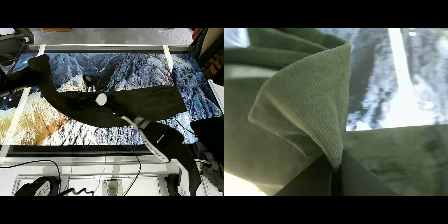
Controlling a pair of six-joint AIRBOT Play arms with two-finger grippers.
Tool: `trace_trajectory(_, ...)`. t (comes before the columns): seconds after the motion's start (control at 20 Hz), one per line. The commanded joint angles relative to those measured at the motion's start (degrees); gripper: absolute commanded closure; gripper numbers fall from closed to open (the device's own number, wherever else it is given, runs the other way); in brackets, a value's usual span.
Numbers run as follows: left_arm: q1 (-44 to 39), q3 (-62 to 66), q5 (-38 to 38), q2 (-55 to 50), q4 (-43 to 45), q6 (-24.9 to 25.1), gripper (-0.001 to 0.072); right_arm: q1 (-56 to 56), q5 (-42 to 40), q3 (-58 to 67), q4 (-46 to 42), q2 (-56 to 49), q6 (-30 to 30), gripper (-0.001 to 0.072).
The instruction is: Fold the clothes and pants, and hang the long-sleeved shirts on hangers.
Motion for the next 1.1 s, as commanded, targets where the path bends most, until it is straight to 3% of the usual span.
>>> trace_trajectory(0.0,0.0,0.0,-0.7,-1.2,-3.1,-1.0,0.0691,3.4,3.7,5.0,2.2,-4.9,1.2,0.0677)
trace_trajectory(0.25,-3.2,-1.1,0.1,-6.4,-3.0,-0.9,0.0692,-5.2,13.8,5.0,-6.7,-2.8,1.2,0.0676)
trace_trajectory(0.4,-8.5,-2.2,1.0,-13.4,-3.7,-1.0,0.0692,-14.5,21.7,5.1,-7.7,0.1,1.1,0.0676)
trace_trajectory(0.6,-19.1,-2.2,3.9,-21.7,-10.7,-1.0,0.0692,-27.7,35.4,5.1,-7.8,5.4,-6.5,0.0676)
trace_trajectory(0.7,-24.3,-2.2,5.3,-24.8,-11.5,-3.5,0.0691,-33.7,38.2,5.1,-8.0,8.2,-6.5,0.0675)
trace_trajectory(0.8,-28.3,-2.2,4.0,-27.1,-11.5,-8.9,0.0677,-38.9,39.2,5.1,-8.1,10.9,-6.5,0.0676)
trace_trajectory(0.85,-29.4,-2.2,2.9,-27.4,-11.4,-9.1,0.0643,-41.3,39.5,5.0,-8.3,12.3,-6.5,0.0675)
trace_trajectory(0.9,-30.2,-2.2,1.4,-27.4,-11.5,-9.1,0.0413,-43.1,39.7,5.1,-8.7,13.4,-6.5,0.0676)
trace_trajectory(0.95,-30.4,-2.1,0.1,-27.3,-11.5,-9.1,0.0088,-44.9,40.2,5.0,-9.1,14.5,-6.5,0.0675)
trace_trajectory(1.0,-30.3,-2.1,-1.3,-27.0,-11.4,-8.5,0.0006,-46.4,40.7,5.0,-9.5,15.2,-6.5,0.0676)
trace_trajectory(1.05,-29.3,-2.1,-2.4,-26.7,-11.4,-5.9,0.0002,-47.7,41.7,5.1,-10.2,15.6,-6.5,0.0675)
